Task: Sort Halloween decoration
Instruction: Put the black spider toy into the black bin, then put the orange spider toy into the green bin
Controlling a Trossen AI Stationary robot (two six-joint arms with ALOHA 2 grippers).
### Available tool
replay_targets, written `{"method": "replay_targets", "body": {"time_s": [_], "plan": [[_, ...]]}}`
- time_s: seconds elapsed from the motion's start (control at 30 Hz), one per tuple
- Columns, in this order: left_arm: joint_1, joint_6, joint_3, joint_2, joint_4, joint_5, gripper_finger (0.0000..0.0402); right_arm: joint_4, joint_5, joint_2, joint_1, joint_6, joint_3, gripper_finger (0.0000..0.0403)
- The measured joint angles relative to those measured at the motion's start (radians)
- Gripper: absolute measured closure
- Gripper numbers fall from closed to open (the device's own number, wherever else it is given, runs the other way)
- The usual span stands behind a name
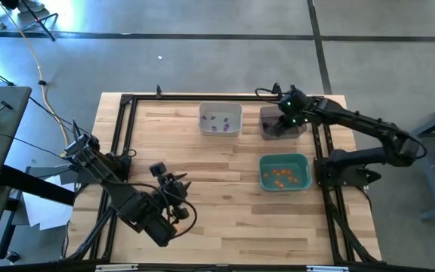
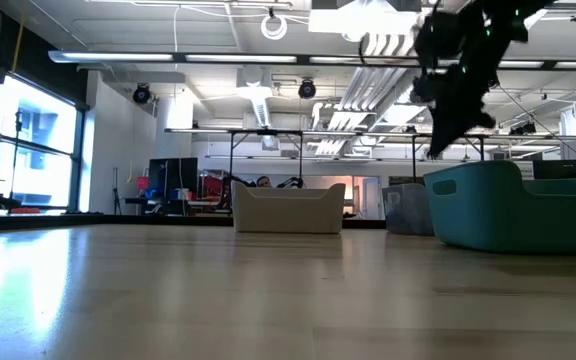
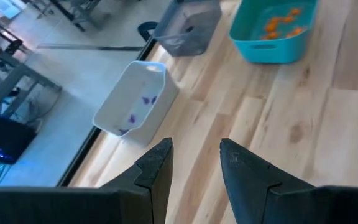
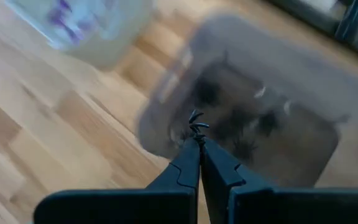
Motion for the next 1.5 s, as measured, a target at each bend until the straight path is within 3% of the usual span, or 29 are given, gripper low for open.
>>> {"method": "replay_targets", "body": {"time_s": [0.23,0.57,0.93,1.07,1.2,1.33,1.5], "plan": [[0.013,-0.02,0.0,-0.003,-0.047,-0.037,0.028,0.102,-0.056,0.028,-0.121,-0.004,-0.186,0.0403],[0.038,-0.041,0.0,-0.003,-0.036,0.001,0.028,0.167,-0.056,0.028,-0.132,-0.021,-0.208,0.04],[0.036,-0.076,0.0,-0.003,-0.025,0.037,0.028,0.133,-0.097,0.025,-0.131,-0.021,-0.204,0.0277],[0.036,-0.128,0.0,-0.003,-0.05,0.048,0.028,0.101,-0.213,0.016,-0.124,-0.018,-0.175,0.0259],[0.036,-0.213,-0.014,-0.009,-0.096,0.18,0.028,0.075,-0.312,-0.007,-0.057,0.034,-0.1,0.0266],[0.017,-0.256,-0.061,-0.017,-0.099,0.373,0.028,0.094,-0.38,-0.022,0.1,0.109,0.006,0.028],[-0.041,-0.358,-0.132,-0.018,-0.096,0.618,0.028,0.177,-0.304,-0.02,0.383,0.2,0.12,0.0292]]}}
